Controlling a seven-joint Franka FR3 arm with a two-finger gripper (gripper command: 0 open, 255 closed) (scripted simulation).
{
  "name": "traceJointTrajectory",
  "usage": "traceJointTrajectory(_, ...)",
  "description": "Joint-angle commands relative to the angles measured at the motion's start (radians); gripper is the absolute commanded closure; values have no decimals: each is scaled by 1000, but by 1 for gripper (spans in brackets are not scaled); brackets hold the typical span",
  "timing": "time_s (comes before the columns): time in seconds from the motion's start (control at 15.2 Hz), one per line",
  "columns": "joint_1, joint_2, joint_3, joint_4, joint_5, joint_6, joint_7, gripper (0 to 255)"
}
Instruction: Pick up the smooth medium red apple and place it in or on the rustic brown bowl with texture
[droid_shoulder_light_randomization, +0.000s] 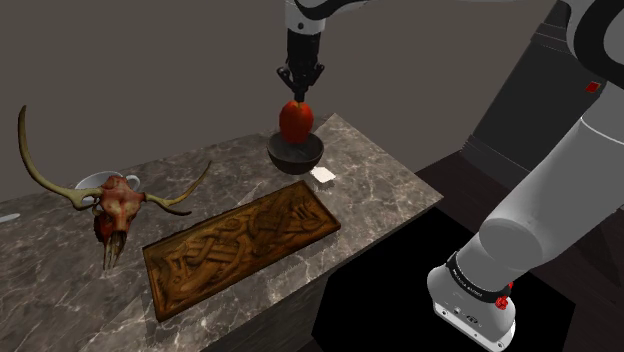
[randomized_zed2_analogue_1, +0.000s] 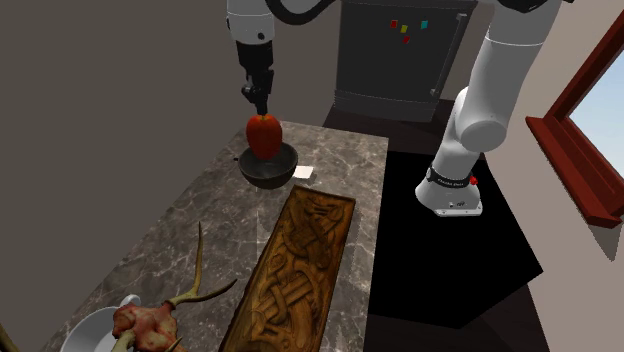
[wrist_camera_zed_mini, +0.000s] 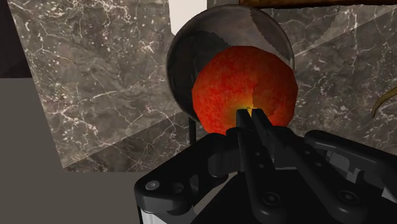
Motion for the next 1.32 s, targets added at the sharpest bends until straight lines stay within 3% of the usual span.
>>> traceJointTrajectory(0.0, 0, 2, 0, -25, -1, 28, 1, 255)
traceJointTrajectory(0.59, 0, 4, 0, -40, -2, 44, 2, 255)
traceJointTrajectory(0.66, 0, 4, 0, -40, -2, 44, 2, 0)
traceJointTrajectory(0.99, 0, 4, 0, -40, -2, 44, 2, 0)
traceJointTrajectory(1.25, 1, -5, 1, 77, 3, -81, -2, 0)
